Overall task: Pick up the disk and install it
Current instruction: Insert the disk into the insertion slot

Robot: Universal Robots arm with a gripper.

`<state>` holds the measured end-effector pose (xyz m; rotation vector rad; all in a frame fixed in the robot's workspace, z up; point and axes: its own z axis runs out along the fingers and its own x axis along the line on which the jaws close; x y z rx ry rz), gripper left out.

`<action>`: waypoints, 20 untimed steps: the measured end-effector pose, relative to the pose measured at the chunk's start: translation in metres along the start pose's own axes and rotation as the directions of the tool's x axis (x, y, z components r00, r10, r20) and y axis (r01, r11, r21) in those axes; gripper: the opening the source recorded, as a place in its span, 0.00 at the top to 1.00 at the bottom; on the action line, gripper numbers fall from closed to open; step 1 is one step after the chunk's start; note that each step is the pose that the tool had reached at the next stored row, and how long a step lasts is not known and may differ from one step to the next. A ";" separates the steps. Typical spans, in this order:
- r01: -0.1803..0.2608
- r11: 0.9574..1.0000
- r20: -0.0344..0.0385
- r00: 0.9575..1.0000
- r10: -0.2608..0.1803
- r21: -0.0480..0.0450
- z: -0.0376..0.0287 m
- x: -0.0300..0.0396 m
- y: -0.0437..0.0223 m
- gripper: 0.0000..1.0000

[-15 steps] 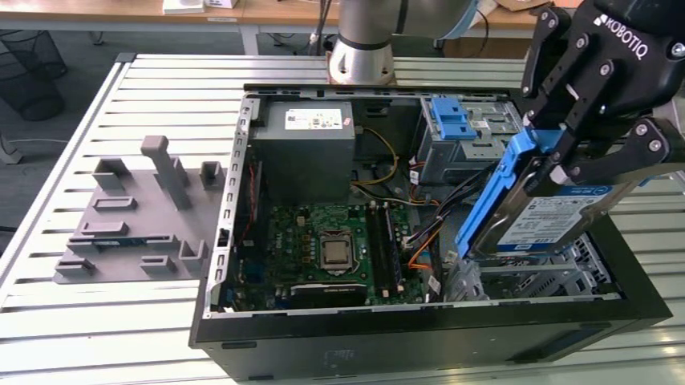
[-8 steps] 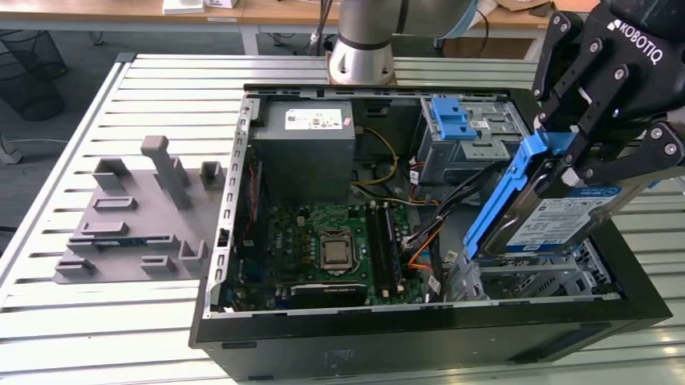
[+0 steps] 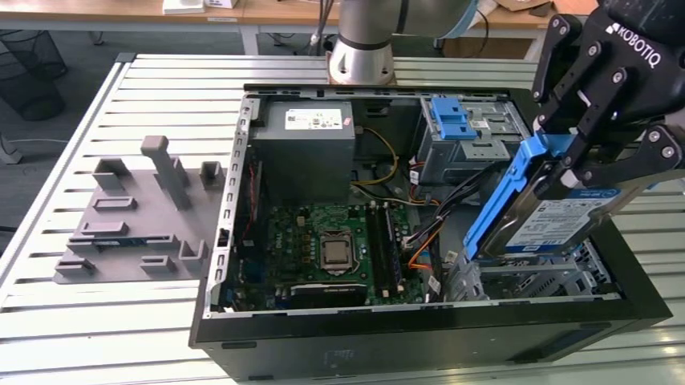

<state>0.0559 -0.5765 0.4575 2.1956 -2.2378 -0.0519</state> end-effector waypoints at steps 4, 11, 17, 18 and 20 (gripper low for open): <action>0.000 1.000 0.000 1.000 0.000 0.000 0.0022 -0.0002 -0.0040 0.63; 0.000 1.000 0.003 1.000 0.000 0.000 0.0046 -0.0009 -0.0097 0.63; 0.000 1.000 0.003 1.000 0.000 0.000 0.0072 -0.0015 -0.0127 0.63; 0.000 1.000 0.003 1.000 0.000 0.000 0.0072 -0.0015 -0.0127 0.63; 0.000 1.000 0.003 1.000 0.000 0.000 0.0075 -0.0015 -0.0128 0.63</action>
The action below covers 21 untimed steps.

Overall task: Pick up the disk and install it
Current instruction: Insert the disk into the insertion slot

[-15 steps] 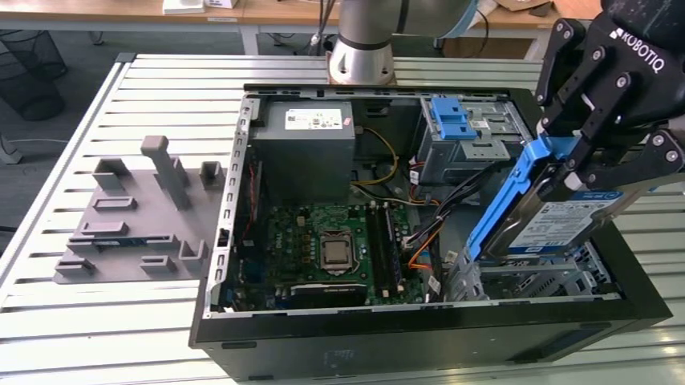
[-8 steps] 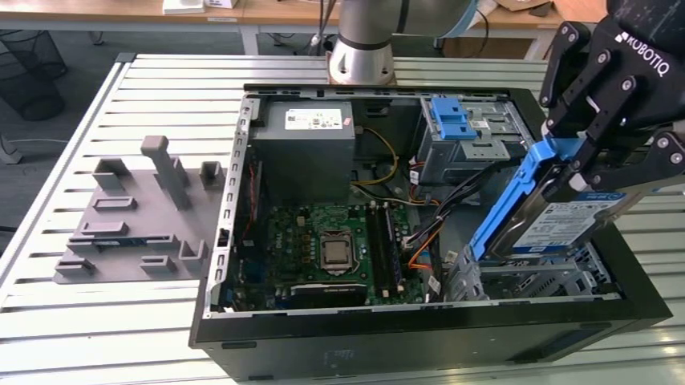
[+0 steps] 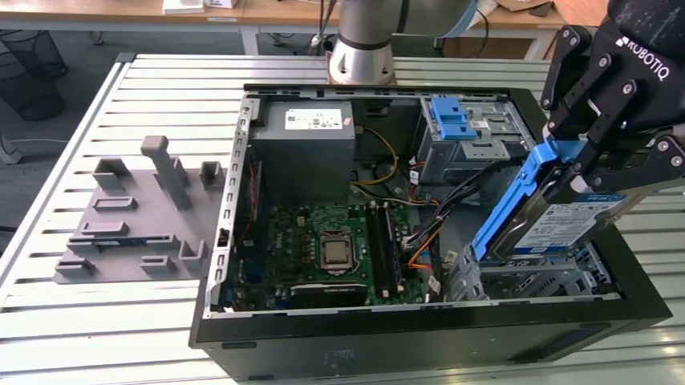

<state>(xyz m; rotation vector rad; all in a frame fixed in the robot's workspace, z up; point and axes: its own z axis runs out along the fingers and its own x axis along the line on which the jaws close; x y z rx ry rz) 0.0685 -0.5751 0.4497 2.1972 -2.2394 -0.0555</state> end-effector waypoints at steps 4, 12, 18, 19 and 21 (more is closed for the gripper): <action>0.000 1.000 0.000 1.000 0.000 0.000 0.0003 0.0000 -0.0008 0.63; 0.000 1.000 0.000 1.000 0.000 0.000 0.0036 -0.0008 -0.0040 0.63; 0.000 1.000 0.000 1.000 0.000 0.000 0.0066 -0.0030 -0.0045 0.63; 0.000 1.000 0.000 1.000 0.000 0.000 0.0072 -0.0031 -0.0045 0.63; 0.000 1.000 0.000 1.000 0.000 0.000 0.0082 -0.0031 -0.0045 0.63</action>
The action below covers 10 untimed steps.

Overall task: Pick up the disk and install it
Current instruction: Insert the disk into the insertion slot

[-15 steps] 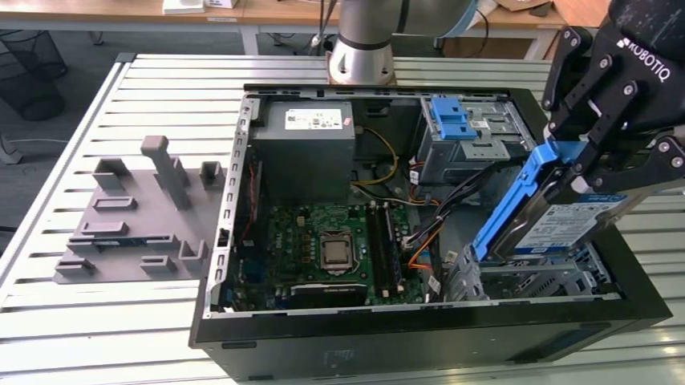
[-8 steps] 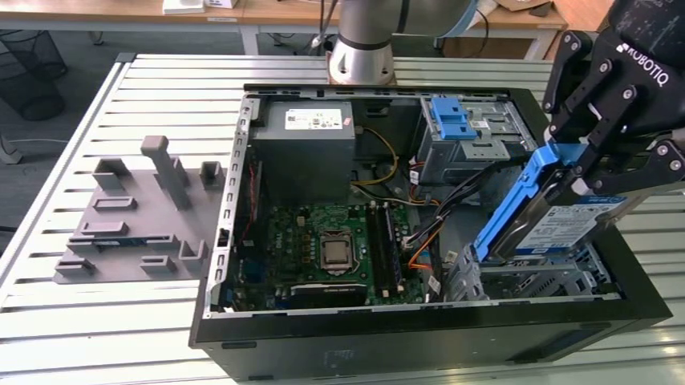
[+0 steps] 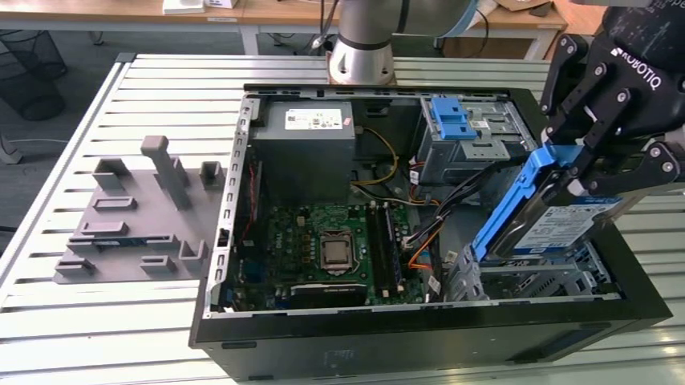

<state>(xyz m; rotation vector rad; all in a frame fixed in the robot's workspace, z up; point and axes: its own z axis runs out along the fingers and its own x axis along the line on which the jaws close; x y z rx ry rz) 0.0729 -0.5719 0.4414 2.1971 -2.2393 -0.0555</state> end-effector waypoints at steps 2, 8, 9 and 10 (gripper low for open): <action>-0.001 1.000 0.000 1.000 0.001 0.000 0.0012 0.0000 0.0000 0.63; -0.002 1.000 0.000 1.000 0.002 0.000 0.0049 0.0001 -0.0002 0.63; -0.002 1.000 0.000 1.000 0.002 0.000 0.0054 0.0001 -0.0002 0.63; -0.002 1.000 0.000 1.000 0.002 0.000 0.0057 0.0001 -0.0002 0.63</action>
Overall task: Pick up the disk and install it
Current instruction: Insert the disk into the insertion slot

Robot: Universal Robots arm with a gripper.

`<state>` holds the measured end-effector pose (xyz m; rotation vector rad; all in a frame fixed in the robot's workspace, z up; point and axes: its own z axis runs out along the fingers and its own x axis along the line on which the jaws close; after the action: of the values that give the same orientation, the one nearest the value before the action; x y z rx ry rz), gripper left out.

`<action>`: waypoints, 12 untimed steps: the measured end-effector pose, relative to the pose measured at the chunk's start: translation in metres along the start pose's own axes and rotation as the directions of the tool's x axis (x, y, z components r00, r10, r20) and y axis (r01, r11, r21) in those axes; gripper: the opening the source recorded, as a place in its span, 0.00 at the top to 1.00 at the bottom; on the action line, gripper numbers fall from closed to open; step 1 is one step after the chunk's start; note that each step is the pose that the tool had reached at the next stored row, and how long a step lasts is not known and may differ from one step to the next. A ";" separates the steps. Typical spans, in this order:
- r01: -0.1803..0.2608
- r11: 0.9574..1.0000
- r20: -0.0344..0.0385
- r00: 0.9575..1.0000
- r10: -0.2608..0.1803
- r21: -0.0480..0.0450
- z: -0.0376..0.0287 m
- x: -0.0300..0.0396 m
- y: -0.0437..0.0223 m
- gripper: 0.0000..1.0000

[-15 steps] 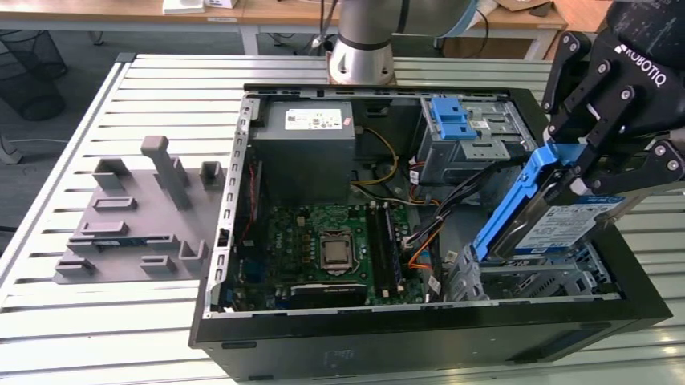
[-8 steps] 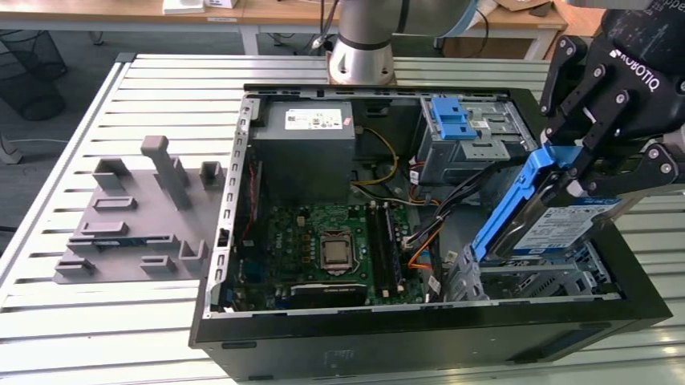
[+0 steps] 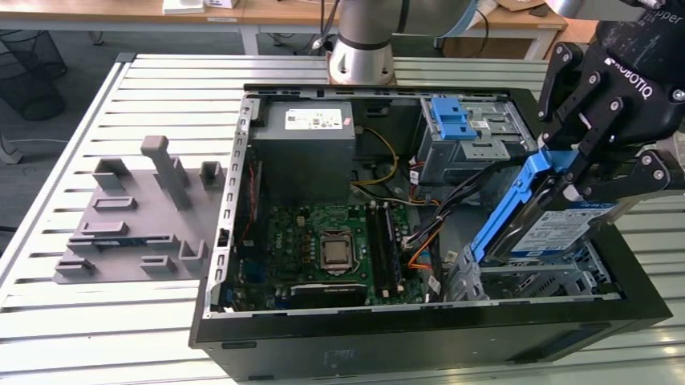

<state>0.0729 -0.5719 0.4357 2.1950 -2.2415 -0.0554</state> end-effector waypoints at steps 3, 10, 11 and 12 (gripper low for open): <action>0.000 1.000 0.000 1.000 0.000 0.000 0.0002 0.0000 0.0000 0.63; 0.000 1.000 0.000 1.000 0.000 0.000 0.0004 0.0000 0.0000 0.63; 0.000 1.000 0.000 1.000 0.000 0.000 0.0004 0.0000 0.0000 0.63; 0.000 1.000 0.000 1.000 0.000 0.000 0.0003 0.0000 0.0000 0.63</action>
<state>0.0729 -0.5719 0.4354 2.1949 -2.2414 -0.0552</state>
